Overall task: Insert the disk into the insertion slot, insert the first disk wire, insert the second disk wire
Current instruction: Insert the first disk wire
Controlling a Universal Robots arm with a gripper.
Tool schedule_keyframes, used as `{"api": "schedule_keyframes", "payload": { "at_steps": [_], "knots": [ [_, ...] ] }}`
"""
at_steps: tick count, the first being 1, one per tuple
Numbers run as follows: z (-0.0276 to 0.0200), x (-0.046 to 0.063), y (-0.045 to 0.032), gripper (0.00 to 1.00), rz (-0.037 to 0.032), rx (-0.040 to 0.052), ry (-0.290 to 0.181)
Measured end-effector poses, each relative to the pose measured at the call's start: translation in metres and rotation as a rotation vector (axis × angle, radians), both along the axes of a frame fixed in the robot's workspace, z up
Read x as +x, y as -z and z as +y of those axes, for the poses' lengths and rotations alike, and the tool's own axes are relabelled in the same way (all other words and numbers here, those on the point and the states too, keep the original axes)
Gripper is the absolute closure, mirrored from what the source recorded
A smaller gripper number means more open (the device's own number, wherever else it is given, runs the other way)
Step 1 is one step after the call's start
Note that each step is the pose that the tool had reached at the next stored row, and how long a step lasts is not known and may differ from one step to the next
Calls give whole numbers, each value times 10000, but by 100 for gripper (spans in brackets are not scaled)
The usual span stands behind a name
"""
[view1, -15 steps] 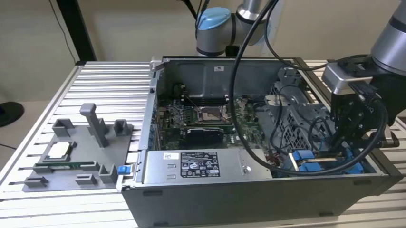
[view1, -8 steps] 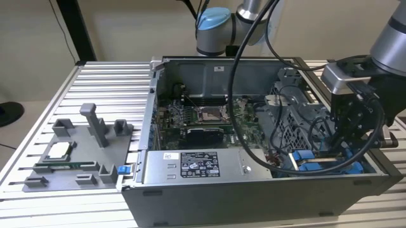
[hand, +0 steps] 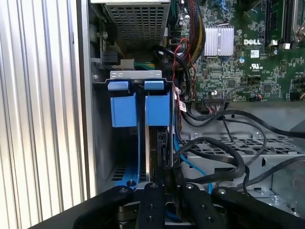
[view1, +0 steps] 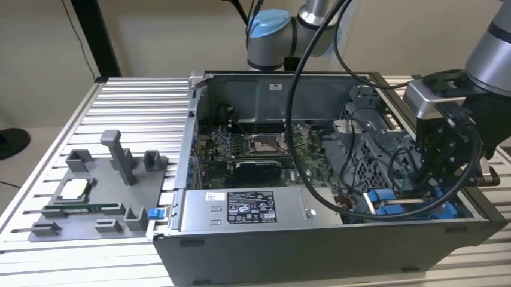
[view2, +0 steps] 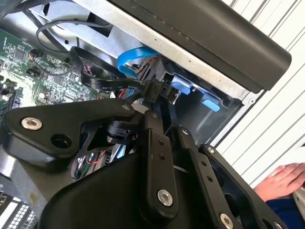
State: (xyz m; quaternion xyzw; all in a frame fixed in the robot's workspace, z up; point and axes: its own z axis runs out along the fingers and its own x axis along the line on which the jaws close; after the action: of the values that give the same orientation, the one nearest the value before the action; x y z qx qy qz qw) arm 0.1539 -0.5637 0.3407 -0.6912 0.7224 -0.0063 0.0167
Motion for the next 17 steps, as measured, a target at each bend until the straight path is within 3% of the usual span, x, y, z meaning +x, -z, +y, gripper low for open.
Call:
{"api": "schedule_keyframes", "payload": {
  "at_steps": [17],
  "knots": [
    [-1,0,98,100,-32,72,71]
  ]
}}
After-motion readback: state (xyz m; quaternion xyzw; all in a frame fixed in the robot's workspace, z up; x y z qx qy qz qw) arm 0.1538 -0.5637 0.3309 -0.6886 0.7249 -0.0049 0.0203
